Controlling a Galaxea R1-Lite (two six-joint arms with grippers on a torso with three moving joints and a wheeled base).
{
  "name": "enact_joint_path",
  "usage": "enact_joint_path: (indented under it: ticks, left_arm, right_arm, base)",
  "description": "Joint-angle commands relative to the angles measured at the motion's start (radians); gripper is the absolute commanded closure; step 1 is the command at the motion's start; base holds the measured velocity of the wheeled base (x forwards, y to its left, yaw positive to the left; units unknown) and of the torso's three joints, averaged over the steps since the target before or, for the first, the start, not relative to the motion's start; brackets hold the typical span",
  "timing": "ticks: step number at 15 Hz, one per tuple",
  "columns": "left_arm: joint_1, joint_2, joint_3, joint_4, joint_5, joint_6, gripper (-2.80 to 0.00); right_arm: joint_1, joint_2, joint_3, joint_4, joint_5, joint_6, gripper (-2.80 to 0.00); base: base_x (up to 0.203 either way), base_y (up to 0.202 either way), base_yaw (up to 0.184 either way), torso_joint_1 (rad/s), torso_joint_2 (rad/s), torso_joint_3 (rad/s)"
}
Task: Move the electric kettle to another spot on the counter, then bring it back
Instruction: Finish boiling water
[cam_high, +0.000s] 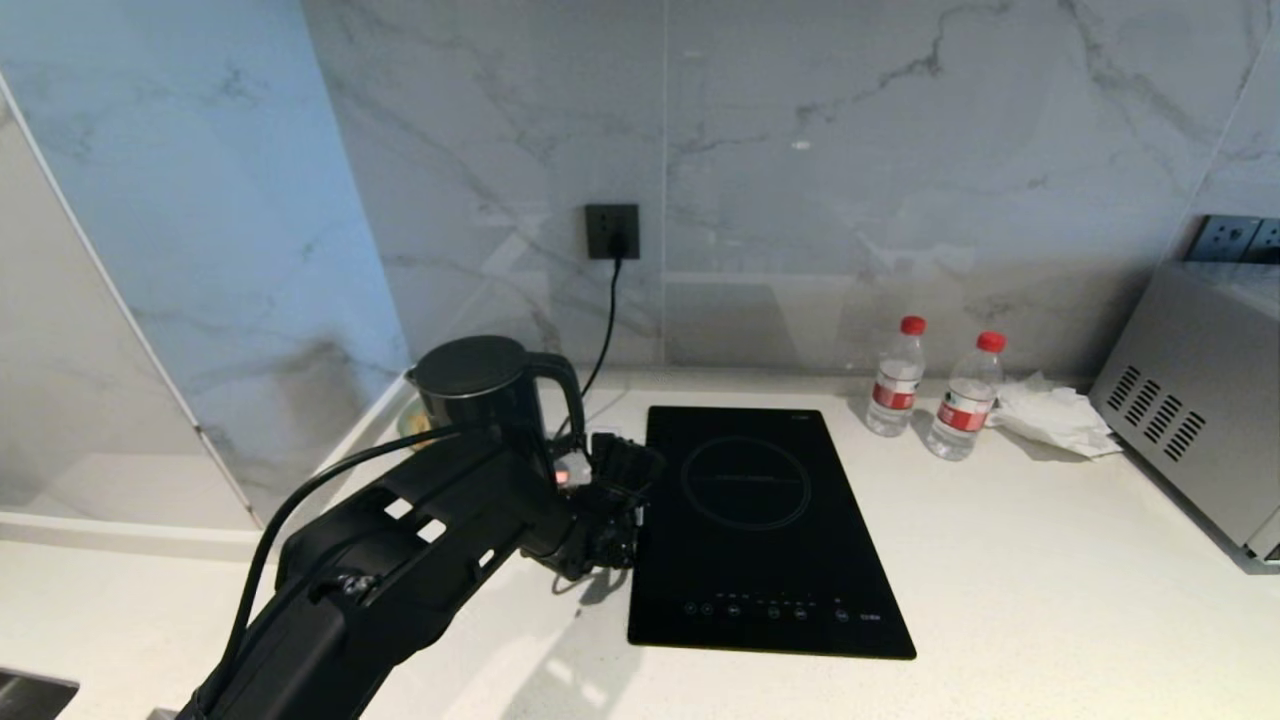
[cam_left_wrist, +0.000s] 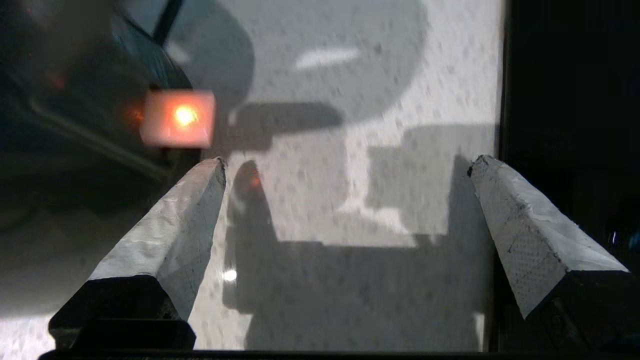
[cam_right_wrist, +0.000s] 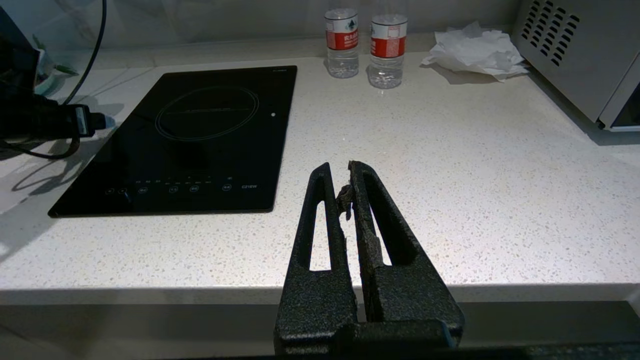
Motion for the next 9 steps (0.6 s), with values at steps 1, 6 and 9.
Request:
enact_joint_path:
  ticks: [1,6,9]
  left_arm:
    - [0.004,0.014,-0.028,-0.006,0.004,-0.014,-2.8]
    - [0.001,0.021,-0.054,-0.015,0.009,-0.025,-2.8]
    - [0.006,0.022,-0.064,-0.015,0.012,-0.032,-2.8]
  right_arm:
    - [0.0,0.002,0.0,0.001,0.0,0.0,0.0]
    - [0.0,0.002,0.0,-0.001,-0.001,0.0,0.0]
    - [-0.001,0.002,0.0,0.001,0.0,0.0,0.0]
  base:
    - [0.0,0.0,0.0,0.0,0.0,0.0]
    - [0.0,0.0,0.0,0.0,0.0,0.0]
    - [0.0,0.0,0.0,0.0,0.0,0.0]
